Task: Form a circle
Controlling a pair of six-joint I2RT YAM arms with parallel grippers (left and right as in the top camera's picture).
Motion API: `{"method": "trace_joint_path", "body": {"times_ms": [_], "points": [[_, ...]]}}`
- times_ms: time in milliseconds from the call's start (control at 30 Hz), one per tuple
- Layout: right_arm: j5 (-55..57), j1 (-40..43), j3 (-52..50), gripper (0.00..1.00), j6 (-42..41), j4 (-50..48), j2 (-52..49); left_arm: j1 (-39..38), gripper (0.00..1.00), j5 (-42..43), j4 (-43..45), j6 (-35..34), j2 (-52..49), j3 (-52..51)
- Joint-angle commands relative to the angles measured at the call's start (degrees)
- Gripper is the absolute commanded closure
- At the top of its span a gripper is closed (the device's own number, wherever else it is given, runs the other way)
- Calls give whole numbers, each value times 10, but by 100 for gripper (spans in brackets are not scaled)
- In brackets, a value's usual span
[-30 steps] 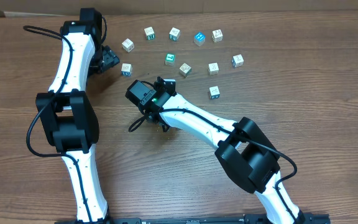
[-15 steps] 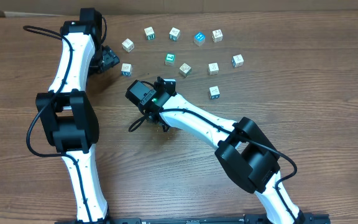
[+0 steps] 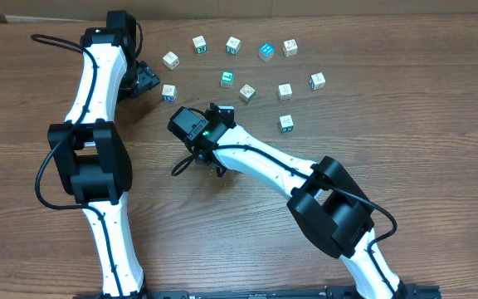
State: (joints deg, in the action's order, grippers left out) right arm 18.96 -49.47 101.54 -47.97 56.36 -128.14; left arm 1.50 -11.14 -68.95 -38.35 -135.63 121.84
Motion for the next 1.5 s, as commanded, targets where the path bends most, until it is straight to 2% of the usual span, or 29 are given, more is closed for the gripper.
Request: {"method": "trace_joint_path", "body": {"times_ms": [0, 1467], "points": [[17, 7, -3, 76, 0, 6, -4, -5, 1, 2, 1, 11, 20, -2], [20, 27, -3, 75, 35, 31, -4, -6, 0, 2, 1, 11, 20, -2]]}}
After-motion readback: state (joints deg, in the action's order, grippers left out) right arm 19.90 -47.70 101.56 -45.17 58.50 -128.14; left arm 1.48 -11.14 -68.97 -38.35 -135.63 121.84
